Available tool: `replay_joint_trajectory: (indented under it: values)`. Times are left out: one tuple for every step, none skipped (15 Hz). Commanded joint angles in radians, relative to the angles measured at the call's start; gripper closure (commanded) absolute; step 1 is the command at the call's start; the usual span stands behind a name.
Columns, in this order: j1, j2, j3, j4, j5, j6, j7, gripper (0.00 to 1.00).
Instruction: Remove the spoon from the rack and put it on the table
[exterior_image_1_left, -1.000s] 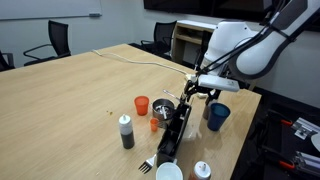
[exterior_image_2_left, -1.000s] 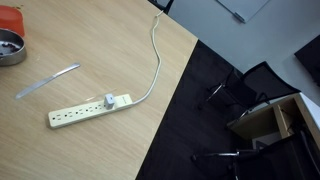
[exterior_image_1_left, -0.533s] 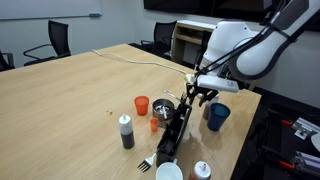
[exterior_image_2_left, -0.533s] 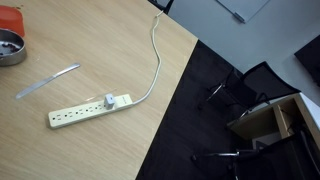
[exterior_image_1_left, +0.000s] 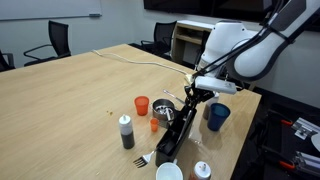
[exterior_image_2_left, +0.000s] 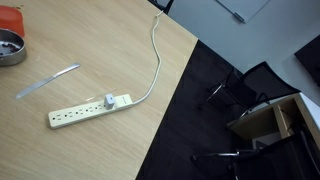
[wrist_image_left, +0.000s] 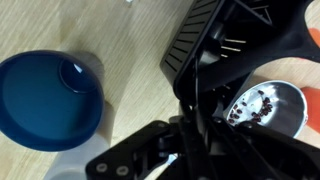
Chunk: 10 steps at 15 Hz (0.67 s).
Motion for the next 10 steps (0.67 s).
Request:
replay_joint_trajectory:
  values:
    - [-0.016,0.012,0.023,0.018,0.024,-0.003,-0.022,0.92]
    - [-0.015,0.009,0.024,0.021,0.023,-0.008,-0.023,0.98]
    - [-0.016,0.007,0.028,0.025,0.025,-0.011,-0.024,1.0]
    - [-0.015,0.004,0.031,0.032,0.027,-0.017,-0.025,1.0]
    - [-0.016,0.001,0.036,0.035,0.029,-0.018,-0.027,0.99]
    - [-0.017,-0.002,0.043,0.039,0.032,-0.016,-0.032,0.99]
    - [-0.014,-0.006,0.045,0.043,0.03,-0.013,-0.032,0.99]
    - [-0.013,-0.009,0.049,0.049,0.029,-0.014,-0.033,0.99]
    - [-0.013,-0.011,0.054,0.055,0.03,-0.015,-0.035,0.99]
    - [-0.013,-0.013,0.057,0.061,0.029,-0.016,-0.036,0.99]
